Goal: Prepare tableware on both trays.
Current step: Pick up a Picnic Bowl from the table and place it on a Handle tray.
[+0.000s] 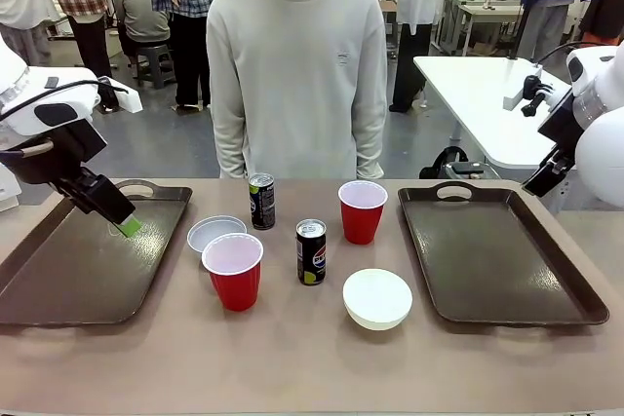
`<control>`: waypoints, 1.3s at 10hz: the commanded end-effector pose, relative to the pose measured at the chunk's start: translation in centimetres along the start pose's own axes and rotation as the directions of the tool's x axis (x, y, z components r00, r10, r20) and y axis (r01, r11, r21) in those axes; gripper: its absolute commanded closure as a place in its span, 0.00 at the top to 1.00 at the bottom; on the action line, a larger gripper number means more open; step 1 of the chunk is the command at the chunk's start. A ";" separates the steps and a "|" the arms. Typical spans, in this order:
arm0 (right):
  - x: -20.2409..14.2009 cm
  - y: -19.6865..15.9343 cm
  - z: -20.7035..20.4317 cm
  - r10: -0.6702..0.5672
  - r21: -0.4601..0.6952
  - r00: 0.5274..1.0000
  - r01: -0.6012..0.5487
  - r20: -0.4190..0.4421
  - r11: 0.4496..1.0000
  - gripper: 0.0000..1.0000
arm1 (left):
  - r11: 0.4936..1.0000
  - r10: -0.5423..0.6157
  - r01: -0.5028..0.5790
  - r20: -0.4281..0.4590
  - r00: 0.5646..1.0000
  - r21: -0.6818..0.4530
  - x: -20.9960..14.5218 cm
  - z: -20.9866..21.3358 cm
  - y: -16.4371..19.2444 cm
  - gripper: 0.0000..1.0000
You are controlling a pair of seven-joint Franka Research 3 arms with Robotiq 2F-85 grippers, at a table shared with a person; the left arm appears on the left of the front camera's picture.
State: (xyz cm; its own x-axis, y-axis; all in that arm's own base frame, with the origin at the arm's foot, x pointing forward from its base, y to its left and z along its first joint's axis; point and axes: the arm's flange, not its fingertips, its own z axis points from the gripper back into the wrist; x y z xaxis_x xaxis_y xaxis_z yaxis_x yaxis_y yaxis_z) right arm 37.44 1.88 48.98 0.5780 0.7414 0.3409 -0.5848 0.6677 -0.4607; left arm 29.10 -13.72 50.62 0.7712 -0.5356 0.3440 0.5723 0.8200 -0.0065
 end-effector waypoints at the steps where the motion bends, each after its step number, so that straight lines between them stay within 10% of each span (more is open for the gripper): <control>1: -1.9 3.9 0.3 0.140 0.140 0.989 -0.133 -0.048 0.981 1.00 | 1.000 0.004 -0.004 -0.033 0.999 -0.008 -1.0 0.7 0.3 1.00; 6: -10.6 7.9 4.0 0.039 0.277 0.942 0.058 -0.333 0.959 1.00 | 0.998 -0.030 0.023 -0.152 0.988 -0.054 -6.1 4.2 -0.2 1.00; 7: -11.4 7.7 4.6 0.045 0.206 0.939 0.028 -0.340 0.978 1.00 | 0.999 -0.024 0.016 -0.175 0.984 -0.045 -6.5 4.2 -0.3 1.00; 8: -11.0 5.8 3.7 0.079 -0.318 0.941 -0.190 -0.330 0.929 1.00 | 0.999 -0.023 0.016 -0.137 0.990 -0.050 -4.9 3.8 -0.8 1.00; 9: -6.3 3.9 5.4 0.061 0.277 0.941 0.036 -0.333 0.960 1.00 | 0.999 -0.023 0.016 -0.137 0.990 -0.050 -4.9 3.8 -0.8 1.00; 10: -6.5 2.1 7.1 0.089 0.130 0.938 -0.047 -0.335 0.990 1.00 | 0.998 -0.022 0.014 -0.154 0.988 -0.054 -5.8 4.3 -0.8 1.00; 13: -10.1 -2.9 7.7 -0.226 0.573 0.958 0.287 -0.177 0.768 1.00 | 0.873 0.254 -0.178 0.112 0.961 -0.453 -9.1 5.1 8.0 1.00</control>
State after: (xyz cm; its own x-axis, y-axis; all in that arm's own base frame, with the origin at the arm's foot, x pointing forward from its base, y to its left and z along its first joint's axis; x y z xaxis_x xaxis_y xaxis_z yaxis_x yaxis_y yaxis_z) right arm 28.44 -4.87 51.65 0.7199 0.6630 0.2054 -0.6718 0.7399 -0.0335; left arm 25.47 -4.55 54.11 0.8456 -0.3919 0.3624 0.5095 0.7951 -0.3290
